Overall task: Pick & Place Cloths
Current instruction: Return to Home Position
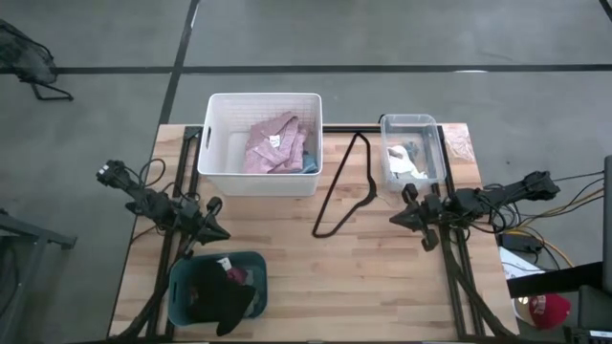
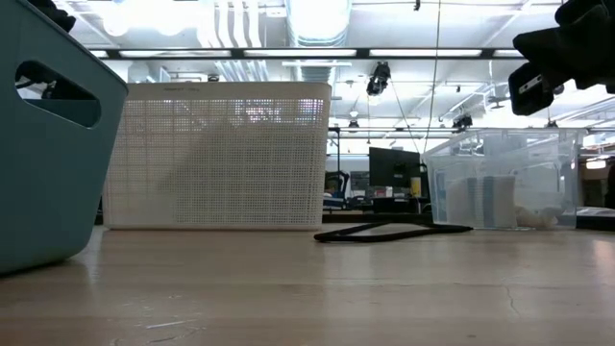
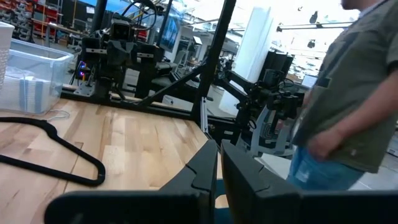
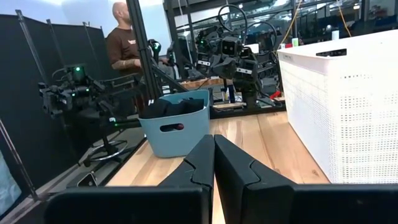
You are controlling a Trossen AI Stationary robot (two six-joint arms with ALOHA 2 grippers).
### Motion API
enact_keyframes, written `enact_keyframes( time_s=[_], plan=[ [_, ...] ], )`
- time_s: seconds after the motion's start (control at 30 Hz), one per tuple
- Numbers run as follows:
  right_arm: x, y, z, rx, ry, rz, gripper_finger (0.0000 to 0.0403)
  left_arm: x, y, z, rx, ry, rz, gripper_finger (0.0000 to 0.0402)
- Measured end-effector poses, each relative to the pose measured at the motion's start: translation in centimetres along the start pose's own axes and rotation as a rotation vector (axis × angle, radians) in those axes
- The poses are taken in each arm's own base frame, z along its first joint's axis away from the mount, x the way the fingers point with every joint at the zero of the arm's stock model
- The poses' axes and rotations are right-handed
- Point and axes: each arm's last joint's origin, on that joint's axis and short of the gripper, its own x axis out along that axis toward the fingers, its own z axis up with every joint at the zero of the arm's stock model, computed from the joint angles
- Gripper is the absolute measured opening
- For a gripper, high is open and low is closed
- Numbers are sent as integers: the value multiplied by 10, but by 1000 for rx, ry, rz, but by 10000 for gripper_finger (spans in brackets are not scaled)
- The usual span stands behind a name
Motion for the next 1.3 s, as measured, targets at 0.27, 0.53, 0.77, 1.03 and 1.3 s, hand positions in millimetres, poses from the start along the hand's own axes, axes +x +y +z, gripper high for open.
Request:
enact_keyframes(
  time_s=[0.27, 0.53, 0.77, 1.03, 1.3],
  plan=[
    [0, 0, 0, -1, 0, 0, 9, 0, 0, 0, 0, 0, 0, 28],
    [0, 0, 0, -1, 0, 0, 9, 0, 0, 0, 0, 0, 0, 28],
    [0, 1, 0, 0, 6, 35, 9, 0, 0, 0, 0, 0, 0, 28],
    [0, 1, -1, -1, 12, 27, 8, 0, 0, 0, 0, 0, 0, 28],
    [0, 1, -1, -1, 12, 25, 8, 0, 0, 0, 0, -1, 0, 28]
  ],
)
